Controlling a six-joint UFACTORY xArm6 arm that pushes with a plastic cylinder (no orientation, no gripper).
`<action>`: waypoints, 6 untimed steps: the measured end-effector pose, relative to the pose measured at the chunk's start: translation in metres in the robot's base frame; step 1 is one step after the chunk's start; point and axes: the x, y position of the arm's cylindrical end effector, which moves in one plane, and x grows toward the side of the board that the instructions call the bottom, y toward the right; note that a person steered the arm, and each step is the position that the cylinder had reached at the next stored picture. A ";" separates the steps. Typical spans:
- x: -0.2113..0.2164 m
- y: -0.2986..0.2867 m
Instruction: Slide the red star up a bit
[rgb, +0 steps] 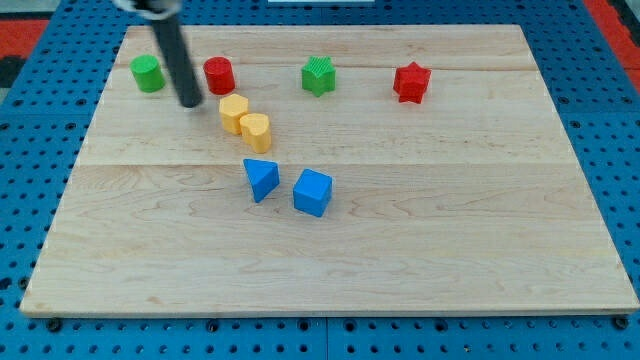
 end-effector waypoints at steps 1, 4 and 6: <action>0.003 0.044; 0.003 0.229; -0.005 0.260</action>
